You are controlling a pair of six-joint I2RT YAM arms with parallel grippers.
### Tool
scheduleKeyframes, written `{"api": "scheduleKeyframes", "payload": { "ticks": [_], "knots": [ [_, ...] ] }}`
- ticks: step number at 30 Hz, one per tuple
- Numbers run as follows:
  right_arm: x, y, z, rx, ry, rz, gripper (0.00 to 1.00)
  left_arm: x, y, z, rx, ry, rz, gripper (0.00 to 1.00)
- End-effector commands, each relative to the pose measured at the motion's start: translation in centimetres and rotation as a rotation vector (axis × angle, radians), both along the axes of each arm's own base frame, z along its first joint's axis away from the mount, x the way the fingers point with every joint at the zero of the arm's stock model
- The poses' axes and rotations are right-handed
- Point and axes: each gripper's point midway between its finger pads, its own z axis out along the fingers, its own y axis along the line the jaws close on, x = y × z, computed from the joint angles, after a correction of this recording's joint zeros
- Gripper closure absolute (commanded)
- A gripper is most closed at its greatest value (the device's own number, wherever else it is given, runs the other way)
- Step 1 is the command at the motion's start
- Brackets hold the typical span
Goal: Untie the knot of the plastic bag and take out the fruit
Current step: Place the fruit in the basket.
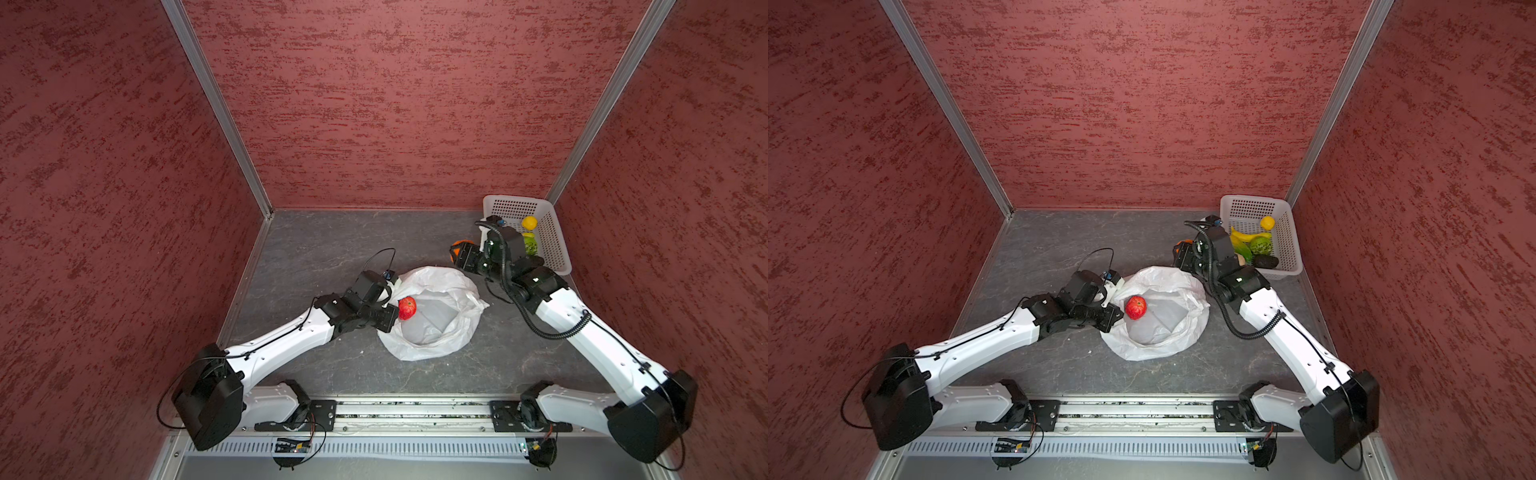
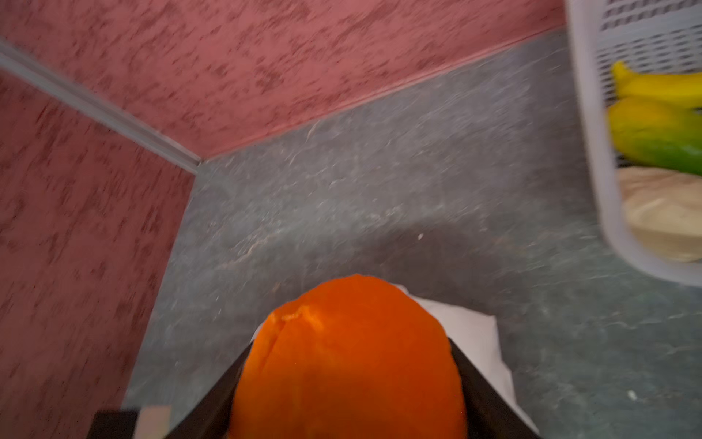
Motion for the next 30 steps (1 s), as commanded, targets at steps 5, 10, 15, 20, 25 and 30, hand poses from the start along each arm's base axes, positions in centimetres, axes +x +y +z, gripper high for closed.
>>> {"api": "scheduleKeyframes", "payload": {
  "ticks": [5,10,15,20,25,30],
  "knots": [
    [6.3,-8.6,-0.6,-0.066,-0.113,-0.213,0.39,-0.1,-0.2,0.1,0.003,-0.007,0.009,1.00],
    [10.4,-13.4,-2.5,-0.087,-0.133,-0.325,0.38,-0.1,-0.4,0.1,0.005,-0.006,0.005,1.00],
    [15.1,-16.9,-5.8,-0.099,-0.095,-0.394,0.38,-0.1,-0.7,0.2,0.008,-0.005,0.003,1.00],
    [19.2,-20.0,-8.1,-0.084,-0.062,-0.456,0.38,0.0,-0.8,0.3,0.009,-0.006,0.006,1.00],
    [21.8,-21.7,-9.7,-0.089,0.006,-0.494,0.19,0.2,-1.0,0.4,0.011,-0.008,0.009,1.00],
    [21.8,-21.8,-9.9,-0.097,0.040,-0.498,0.02,0.4,-1.3,0.6,0.003,-0.017,0.010,1.00]
  ]
}}
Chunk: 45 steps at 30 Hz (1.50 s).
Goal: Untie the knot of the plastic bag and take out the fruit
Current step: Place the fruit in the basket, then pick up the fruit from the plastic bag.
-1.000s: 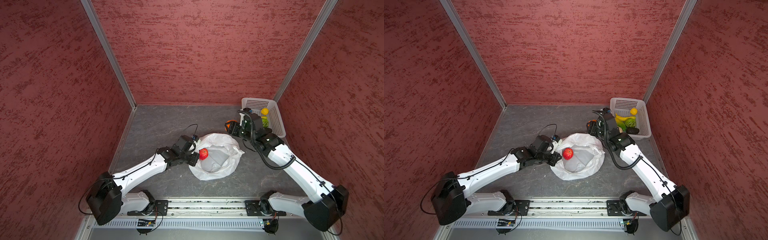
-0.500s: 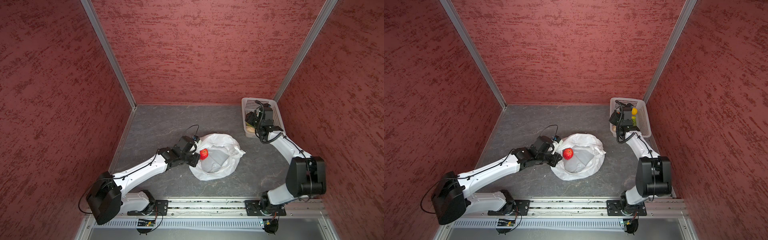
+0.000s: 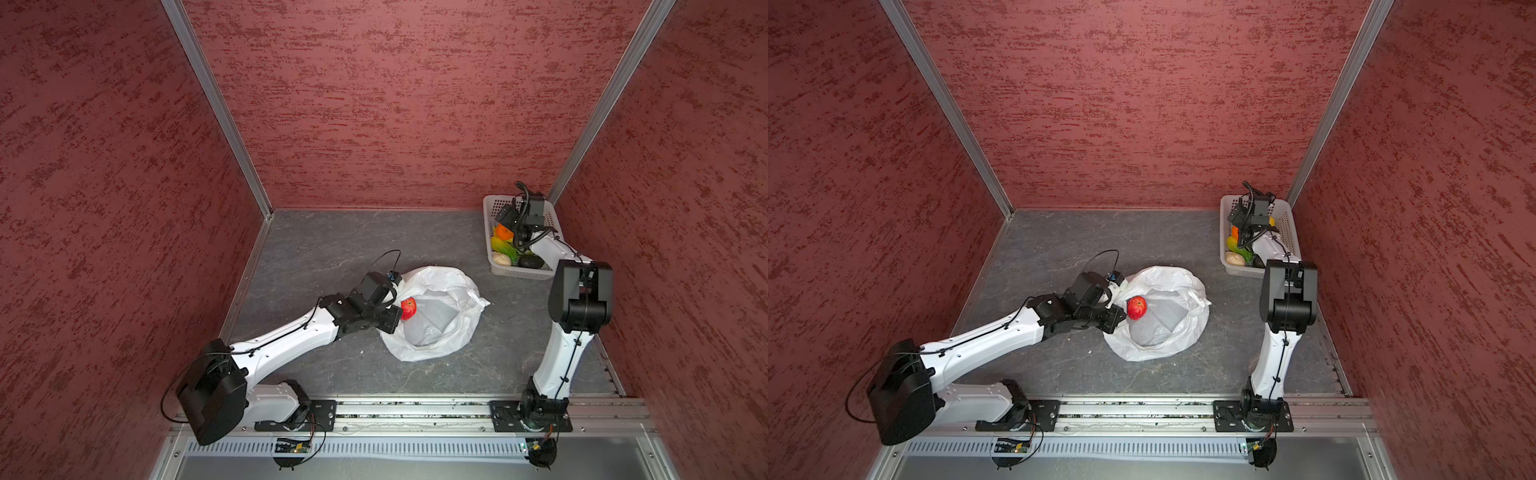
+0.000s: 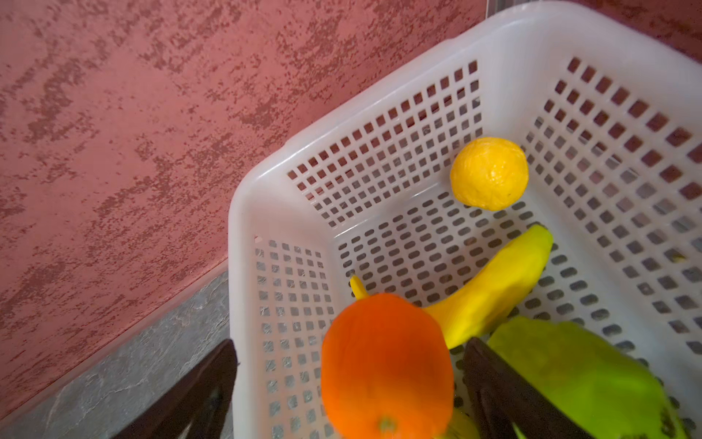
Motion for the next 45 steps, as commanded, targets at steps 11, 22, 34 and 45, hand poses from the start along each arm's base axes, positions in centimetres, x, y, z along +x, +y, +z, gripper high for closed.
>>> {"api": "scheduleKeyframes", "payload": {
  "ticks": [11,22,34,45],
  "knots": [
    [-4.8,4.9,3.6,0.070,-0.024,0.145,0.02,0.4,-0.6,0.8,-0.017,-0.022,-0.009,1.00],
    [-15.7,18.4,9.7,0.091,-0.072,0.519,0.02,0.2,-0.6,1.1,-0.023,-0.021,-0.013,1.00],
    [-27.3,30.3,11.5,0.055,-0.010,0.832,0.03,0.4,-0.5,1.4,-0.034,-0.026,-0.004,1.00],
    [-34.7,32.3,6.0,0.095,0.148,0.906,0.03,0.1,-0.2,1.7,-0.040,-0.024,0.002,1.00]
  ]
}}
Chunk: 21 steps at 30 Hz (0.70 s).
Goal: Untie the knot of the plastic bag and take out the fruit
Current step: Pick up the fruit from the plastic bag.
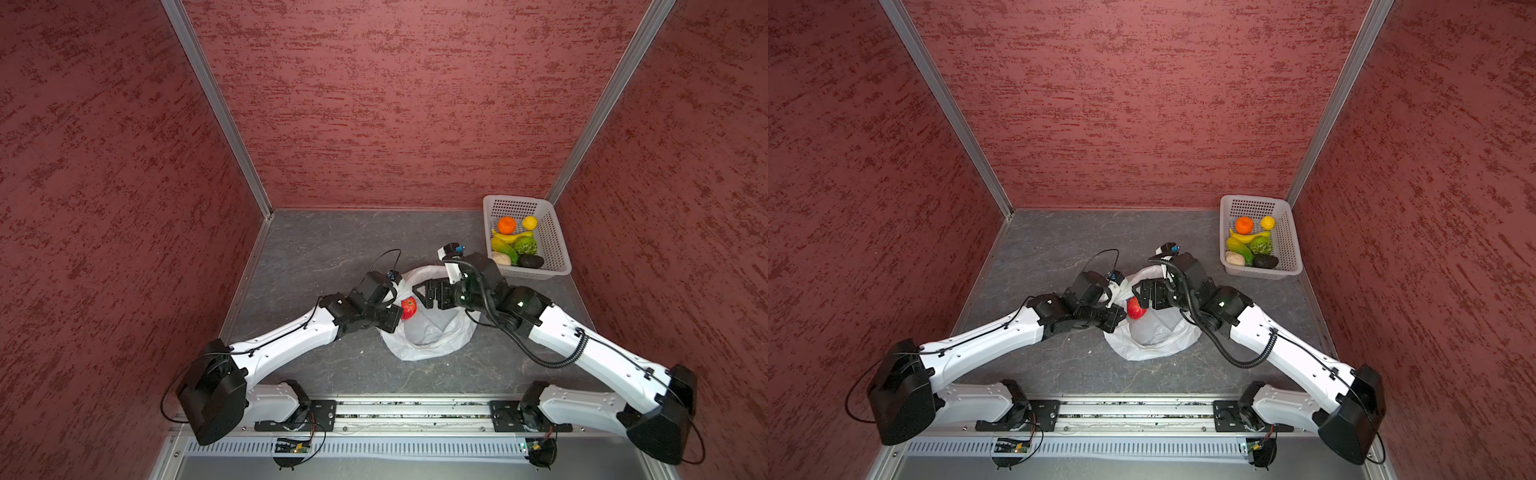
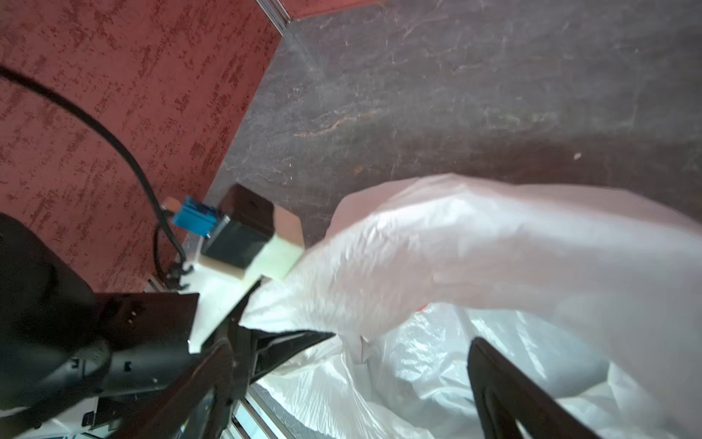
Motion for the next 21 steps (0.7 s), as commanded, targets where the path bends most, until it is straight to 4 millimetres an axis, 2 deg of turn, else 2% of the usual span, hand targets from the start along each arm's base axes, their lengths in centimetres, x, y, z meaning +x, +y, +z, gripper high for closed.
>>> {"api": "scheduleKeyframes", "payload": {
  "ticks": [1,13,18,21],
  "knots": [
    [-1.3,-1.0,-1.9,-0.030,0.046,-0.043,0.03,0.1,-0.2,1.5,-0.036,-0.018,0.004,1.00],
    [-3.9,-1.1,-11.6,-0.186,0.091,0.009,0.08,0.3,-0.8,2.9,-0.078,-0.023,-0.008,1.00],
    [-3.2,-0.8,-13.9,-0.261,0.090,0.017,0.10,0.3,-1.1,3.3,-0.094,-0.024,-0.021,1.00],
    [-2.4,0.1,-14.3,-0.266,0.085,0.021,0.11,0.3,-1.3,3.5,-0.101,-0.026,-0.033,1.00]
  ]
}}
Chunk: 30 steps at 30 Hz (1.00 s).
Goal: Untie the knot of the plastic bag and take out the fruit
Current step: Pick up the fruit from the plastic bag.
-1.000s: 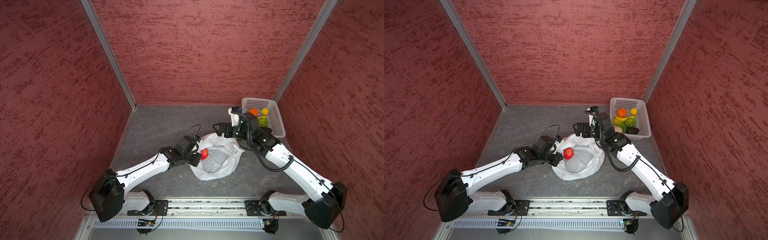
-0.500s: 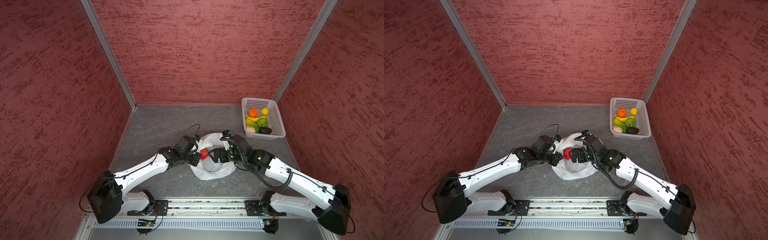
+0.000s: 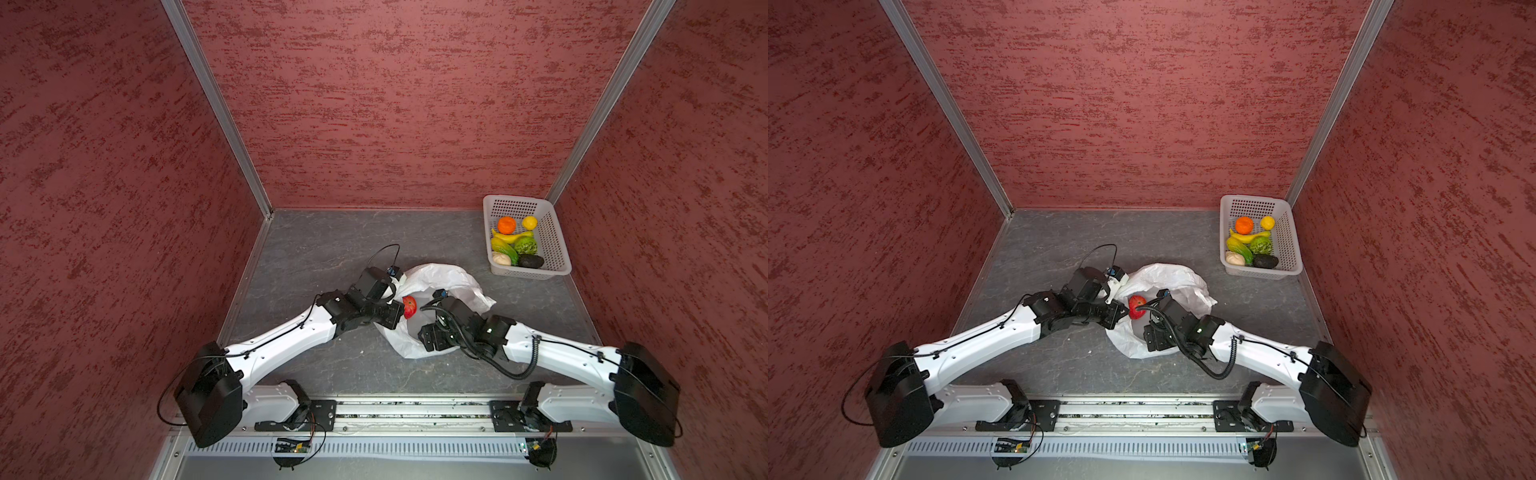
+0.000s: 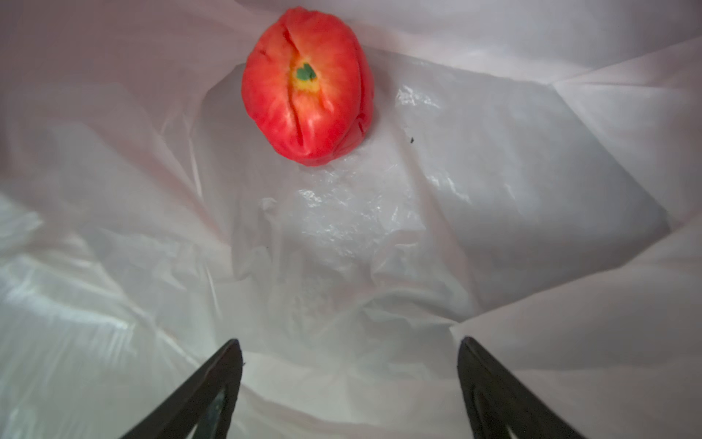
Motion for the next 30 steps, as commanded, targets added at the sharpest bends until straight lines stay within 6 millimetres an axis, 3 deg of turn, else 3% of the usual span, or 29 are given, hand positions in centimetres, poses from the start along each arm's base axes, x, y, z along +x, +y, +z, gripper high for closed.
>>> {"api": "scheduleKeyframes", "payload": {
  "ticks": [1,11,18,30],
  "knots": [
    [2.0,1.8,1.4,0.036,-0.081,-0.009,0.11,0.1,-0.5,1.7,-0.044,-0.021,-0.016,1.00],
    [4.6,4.5,-0.3,0.042,-0.068,-0.058,0.11,-0.2,-1.2,1.7,-0.050,-0.036,-0.068,1.00],
    [7.1,4.8,0.4,0.095,-0.093,-0.169,0.02,-0.4,-1.2,1.0,-0.032,-0.028,-0.094,1.00],
    [9.7,6.3,1.2,0.187,-0.115,-0.200,0.02,-1.0,-0.7,-0.3,-0.017,-0.003,-0.122,1.00]
  ]
}}
